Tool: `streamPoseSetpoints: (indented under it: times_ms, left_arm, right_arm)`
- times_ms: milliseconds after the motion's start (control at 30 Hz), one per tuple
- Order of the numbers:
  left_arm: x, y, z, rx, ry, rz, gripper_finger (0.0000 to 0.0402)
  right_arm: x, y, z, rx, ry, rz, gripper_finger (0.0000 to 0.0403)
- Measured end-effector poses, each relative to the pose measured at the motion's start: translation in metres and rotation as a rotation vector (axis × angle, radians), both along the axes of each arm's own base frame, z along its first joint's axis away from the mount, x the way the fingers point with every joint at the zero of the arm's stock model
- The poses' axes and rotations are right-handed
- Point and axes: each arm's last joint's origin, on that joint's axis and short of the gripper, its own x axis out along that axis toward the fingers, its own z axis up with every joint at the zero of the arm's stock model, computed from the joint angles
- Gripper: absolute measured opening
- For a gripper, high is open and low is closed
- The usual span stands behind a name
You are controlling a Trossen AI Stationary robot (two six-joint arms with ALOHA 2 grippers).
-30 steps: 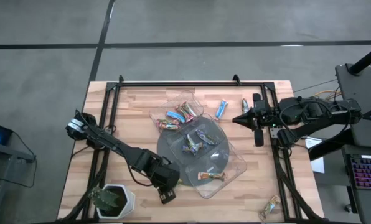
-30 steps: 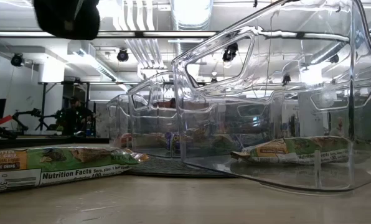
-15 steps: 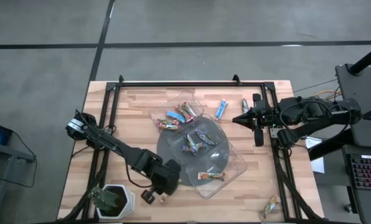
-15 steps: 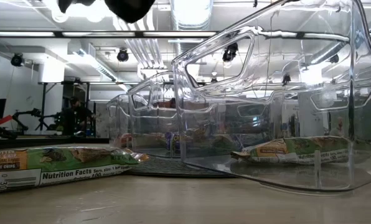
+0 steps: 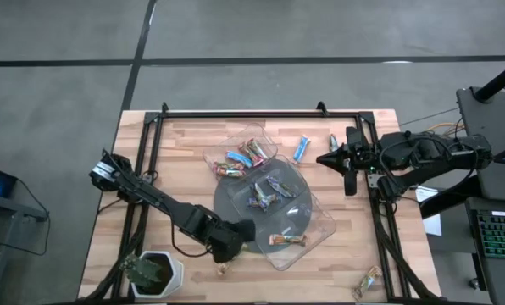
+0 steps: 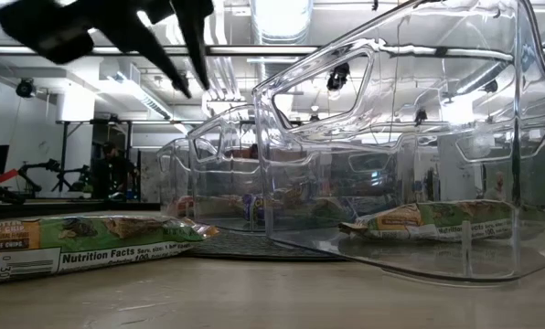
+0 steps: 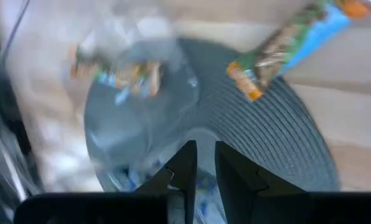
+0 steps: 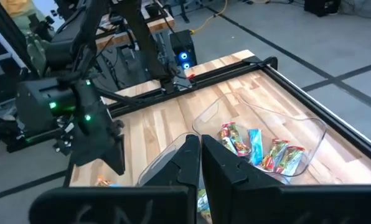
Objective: Pick and place Granola Bars by type
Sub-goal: Put the yellow granola bar into the bottom transparent bin
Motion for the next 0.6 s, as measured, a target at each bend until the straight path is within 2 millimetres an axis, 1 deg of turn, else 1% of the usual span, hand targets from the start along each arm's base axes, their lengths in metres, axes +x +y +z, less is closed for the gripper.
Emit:
streamPoseSetpoints:
  times_ms: [233,300,467,533,600]
  left_arm:
    - [-0.008,-0.008,-0.011,0.207,0.038,-0.376,0.0042]
    - [-0.010,-0.010,-0.012,0.226,0.042,-0.404,0.0042]
    - [-0.014,-0.020,-0.011,0.210,0.029,-0.459,0.0042]
    - [-0.012,-0.023,-0.009,0.192,-0.004,-0.453,0.0042]
    - [-0.011,-0.025,-0.009,0.157,-0.024,-0.408,0.0042]
  right_arm:
    - [0.000,0.000,0.000,0.002,-0.007,-0.003,0.0009]
    - [0.000,0.000,0.000,0.002,-0.007,-0.004,0.0008]
    - [0.000,-0.001,0.001,-0.004,-0.008,-0.021,0.0009]
    - [0.000,-0.001,0.001,-0.004,-0.008,-0.022,0.0009]
    - [0.000,0.000,0.001,-0.004,-0.008,-0.022,0.0008]
